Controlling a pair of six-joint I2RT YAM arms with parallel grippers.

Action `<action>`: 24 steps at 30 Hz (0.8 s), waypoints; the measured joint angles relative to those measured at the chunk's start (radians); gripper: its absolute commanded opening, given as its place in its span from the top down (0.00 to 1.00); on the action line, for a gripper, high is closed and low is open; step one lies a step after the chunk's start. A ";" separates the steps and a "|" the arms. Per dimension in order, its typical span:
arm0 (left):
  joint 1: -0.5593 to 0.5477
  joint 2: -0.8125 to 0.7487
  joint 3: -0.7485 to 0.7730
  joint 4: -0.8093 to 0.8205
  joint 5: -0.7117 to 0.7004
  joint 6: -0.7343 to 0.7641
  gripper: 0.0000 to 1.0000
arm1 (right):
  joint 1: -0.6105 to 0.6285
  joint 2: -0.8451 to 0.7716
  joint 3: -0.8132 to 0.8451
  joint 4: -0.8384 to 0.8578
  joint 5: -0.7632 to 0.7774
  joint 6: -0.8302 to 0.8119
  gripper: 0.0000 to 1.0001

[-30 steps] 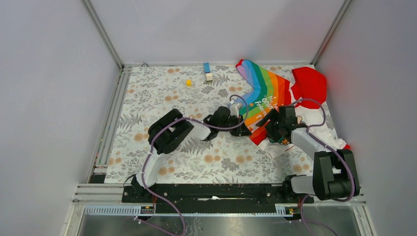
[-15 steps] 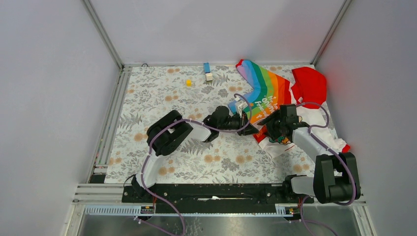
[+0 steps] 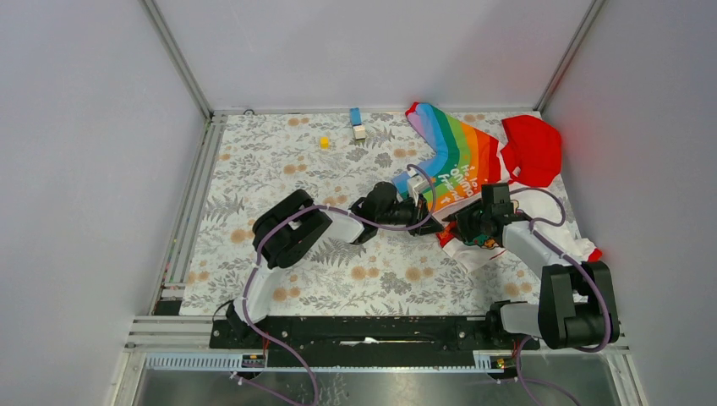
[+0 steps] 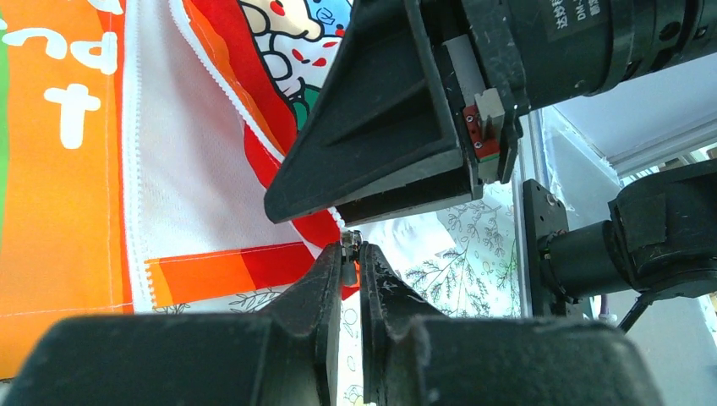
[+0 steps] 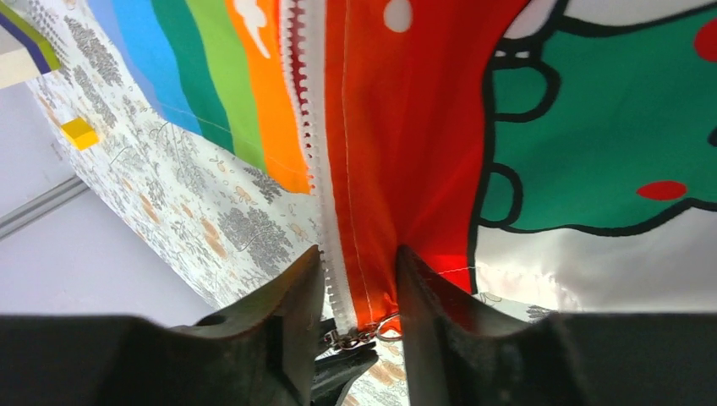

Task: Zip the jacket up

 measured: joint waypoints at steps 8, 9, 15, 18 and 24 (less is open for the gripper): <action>-0.001 0.000 0.005 -0.018 0.000 0.021 0.98 | -0.001 0.000 -0.017 0.011 0.000 0.039 0.98; -0.002 0.000 0.006 -0.023 -0.001 0.022 0.90 | -0.001 -0.001 -0.020 0.016 0.001 0.045 1.00; -0.002 -0.001 0.012 -0.047 -0.013 0.009 0.39 | -0.002 -0.029 -0.041 0.055 0.046 -0.003 1.00; 0.003 -0.010 0.011 -0.082 -0.021 -0.031 0.32 | -0.002 -0.048 -0.060 0.110 0.077 -0.092 1.00; 0.041 -0.076 0.011 -0.209 -0.072 -0.191 0.32 | 0.002 -0.096 -0.109 0.217 0.118 -0.246 1.00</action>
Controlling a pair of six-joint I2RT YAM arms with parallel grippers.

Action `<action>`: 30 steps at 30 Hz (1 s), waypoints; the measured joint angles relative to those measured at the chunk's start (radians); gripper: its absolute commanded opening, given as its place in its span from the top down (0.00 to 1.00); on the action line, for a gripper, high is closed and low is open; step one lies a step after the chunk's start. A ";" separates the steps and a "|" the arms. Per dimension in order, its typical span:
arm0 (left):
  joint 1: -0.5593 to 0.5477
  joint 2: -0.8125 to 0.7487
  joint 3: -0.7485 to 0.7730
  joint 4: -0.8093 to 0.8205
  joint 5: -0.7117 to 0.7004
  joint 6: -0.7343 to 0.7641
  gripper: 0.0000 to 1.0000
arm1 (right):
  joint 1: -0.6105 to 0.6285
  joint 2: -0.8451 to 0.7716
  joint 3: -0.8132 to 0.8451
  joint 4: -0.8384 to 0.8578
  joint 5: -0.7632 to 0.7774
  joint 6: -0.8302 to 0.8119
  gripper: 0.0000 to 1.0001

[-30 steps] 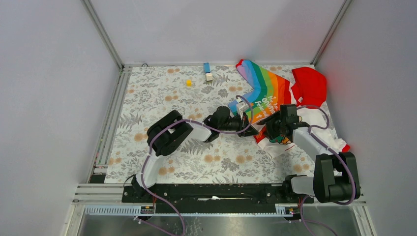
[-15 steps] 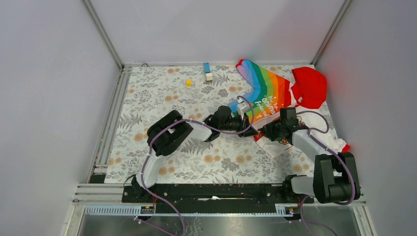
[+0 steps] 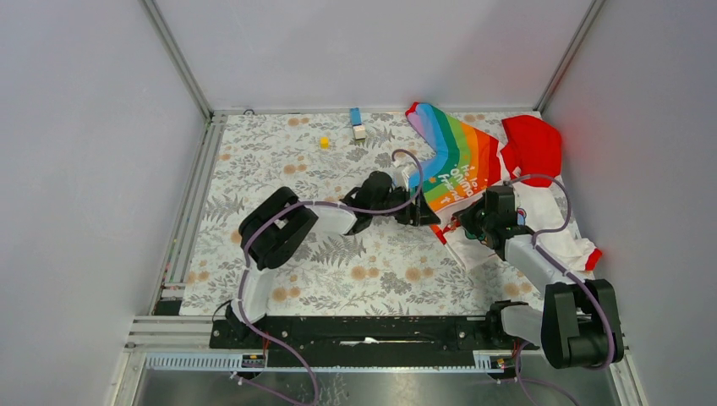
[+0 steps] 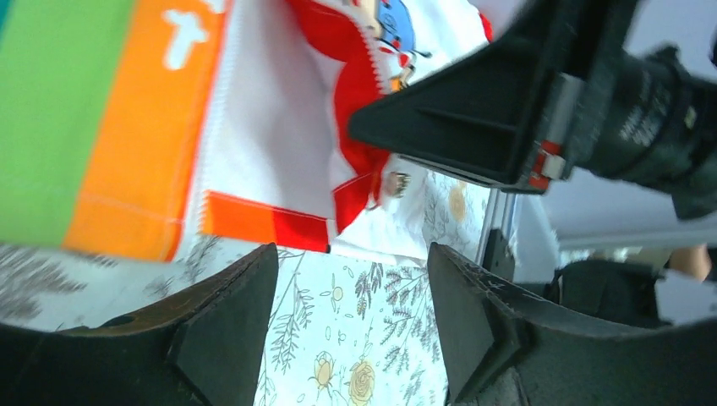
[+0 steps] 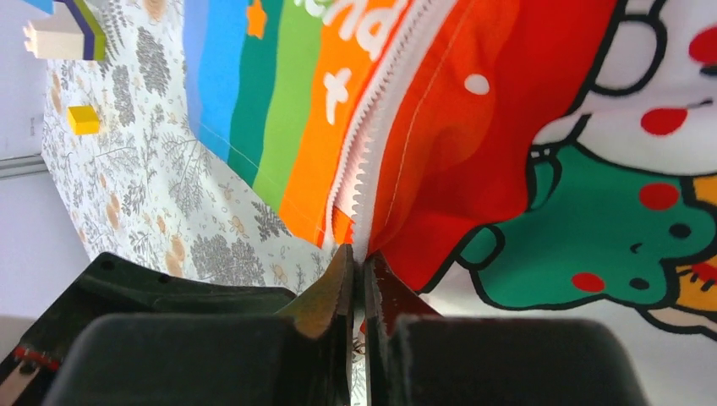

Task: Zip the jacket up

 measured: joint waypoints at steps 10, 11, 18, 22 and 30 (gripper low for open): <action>0.043 -0.012 -0.015 -0.199 -0.190 -0.342 0.33 | 0.033 -0.016 -0.012 0.066 0.113 -0.081 1.00; 0.043 -0.012 -0.015 -0.209 -0.206 -0.356 0.33 | 0.035 -0.016 -0.016 0.072 0.117 -0.082 1.00; 0.044 0.024 0.053 -0.293 -0.331 -0.400 0.41 | 0.039 -0.015 -0.047 0.085 0.122 -0.084 1.00; 0.044 0.073 0.124 -0.313 -0.367 -0.383 0.46 | 0.039 -0.010 -0.048 0.103 0.121 -0.085 1.00; 0.042 0.086 0.139 -0.320 -0.409 -0.356 0.63 | 0.039 -0.004 -0.048 0.106 0.121 -0.094 1.00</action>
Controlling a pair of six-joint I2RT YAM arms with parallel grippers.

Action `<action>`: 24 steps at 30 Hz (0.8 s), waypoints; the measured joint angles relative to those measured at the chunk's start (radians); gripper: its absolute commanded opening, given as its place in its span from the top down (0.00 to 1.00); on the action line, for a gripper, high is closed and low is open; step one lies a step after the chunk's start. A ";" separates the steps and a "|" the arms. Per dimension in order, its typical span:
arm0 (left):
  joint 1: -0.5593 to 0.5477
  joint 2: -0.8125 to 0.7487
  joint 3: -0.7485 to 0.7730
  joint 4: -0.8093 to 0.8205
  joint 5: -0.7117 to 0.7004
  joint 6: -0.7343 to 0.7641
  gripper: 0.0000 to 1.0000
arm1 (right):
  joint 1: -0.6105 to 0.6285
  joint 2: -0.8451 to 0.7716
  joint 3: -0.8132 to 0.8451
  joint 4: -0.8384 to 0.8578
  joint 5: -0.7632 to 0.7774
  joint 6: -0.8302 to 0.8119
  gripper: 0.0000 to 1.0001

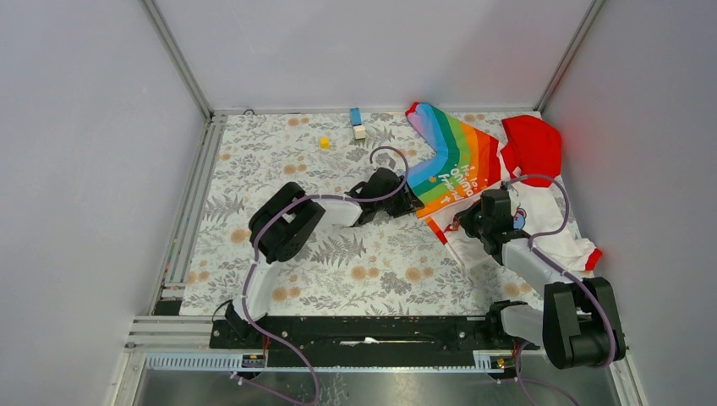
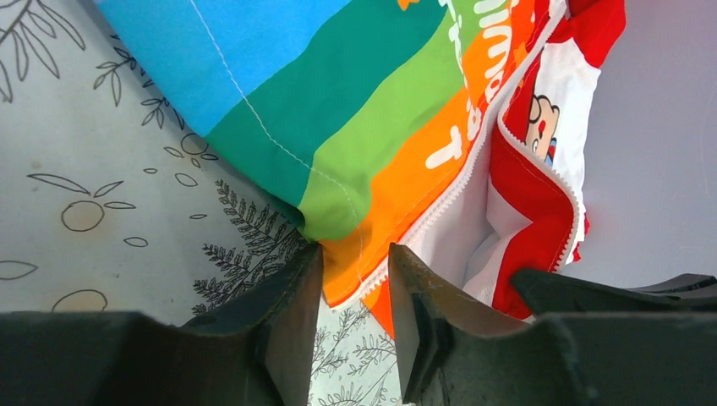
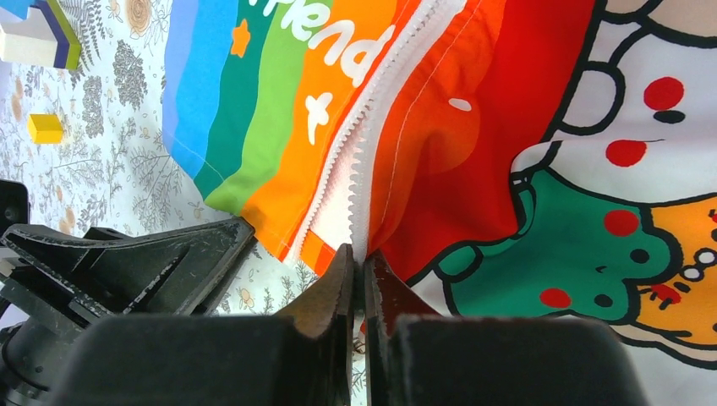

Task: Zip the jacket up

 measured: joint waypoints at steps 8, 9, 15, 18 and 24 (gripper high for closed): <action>0.000 0.003 -0.033 0.096 0.063 0.050 0.73 | 0.000 0.021 0.000 0.000 -0.009 -0.005 1.00; 0.000 0.003 -0.033 0.106 0.073 0.053 0.75 | 0.000 0.023 0.000 0.000 -0.010 -0.005 1.00; 0.000 0.005 -0.033 0.156 0.129 0.082 0.89 | 0.000 0.035 0.000 0.001 -0.027 0.018 1.00; 0.000 0.010 -0.031 0.175 0.156 0.097 0.97 | 0.000 0.055 0.006 -0.004 -0.029 0.056 1.00; 0.005 0.016 -0.072 0.356 0.224 0.143 1.00 | 0.000 0.101 0.052 -0.042 -0.036 0.130 1.00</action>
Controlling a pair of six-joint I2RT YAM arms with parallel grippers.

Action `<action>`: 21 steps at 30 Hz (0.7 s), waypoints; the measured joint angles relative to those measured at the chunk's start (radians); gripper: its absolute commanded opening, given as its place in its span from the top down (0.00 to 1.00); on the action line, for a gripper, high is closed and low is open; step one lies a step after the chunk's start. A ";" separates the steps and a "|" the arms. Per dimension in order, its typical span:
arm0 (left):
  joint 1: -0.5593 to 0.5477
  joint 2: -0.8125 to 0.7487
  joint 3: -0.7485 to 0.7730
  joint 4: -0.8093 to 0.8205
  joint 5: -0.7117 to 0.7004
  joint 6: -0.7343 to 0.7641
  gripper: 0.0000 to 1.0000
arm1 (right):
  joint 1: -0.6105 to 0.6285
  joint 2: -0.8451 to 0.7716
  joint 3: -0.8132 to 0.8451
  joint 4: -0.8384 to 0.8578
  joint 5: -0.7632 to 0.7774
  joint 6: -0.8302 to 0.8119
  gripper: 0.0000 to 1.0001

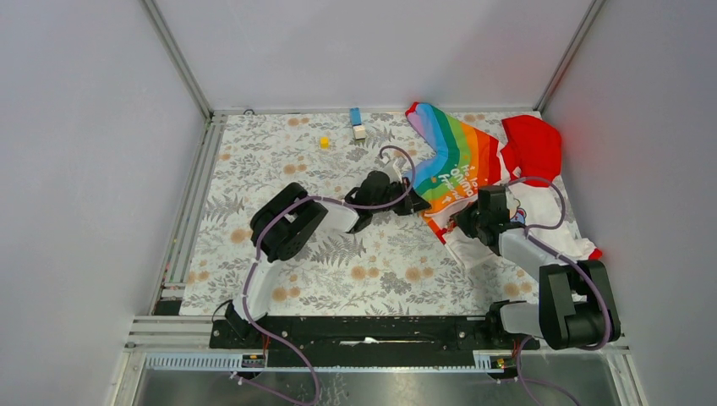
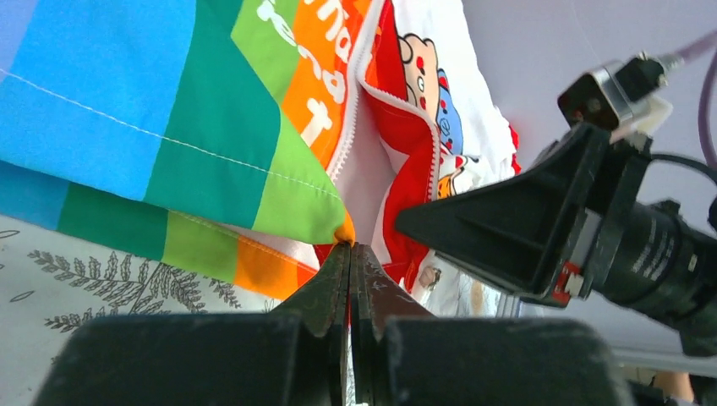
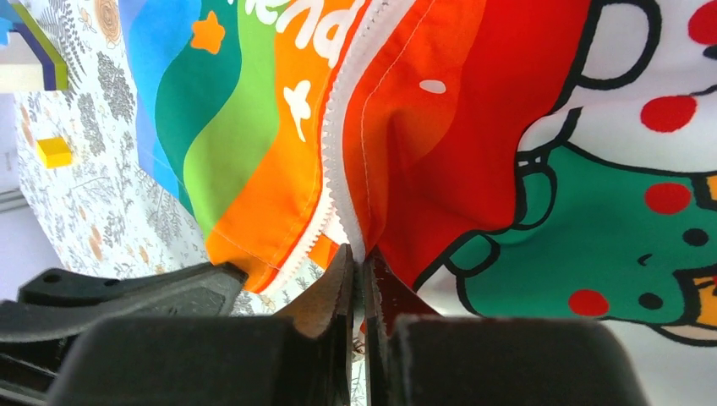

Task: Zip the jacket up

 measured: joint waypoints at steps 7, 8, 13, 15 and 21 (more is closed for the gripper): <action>0.002 0.003 -0.126 0.301 0.034 0.036 1.00 | 0.000 0.009 0.035 -0.055 -0.056 0.098 1.00; 0.002 0.008 -0.135 0.354 0.037 0.030 1.00 | 0.000 0.015 0.042 -0.061 -0.069 0.111 1.00; 0.002 0.061 -0.138 0.608 0.047 0.000 1.00 | 0.000 0.084 0.079 -0.108 -0.159 0.180 1.00; 0.001 0.078 -0.138 0.651 0.050 -0.006 1.00 | 0.000 0.126 0.092 -0.127 -0.195 0.204 1.00; -0.004 0.086 -0.138 0.705 0.050 -0.004 1.00 | 0.000 0.158 0.100 -0.150 -0.241 0.274 1.00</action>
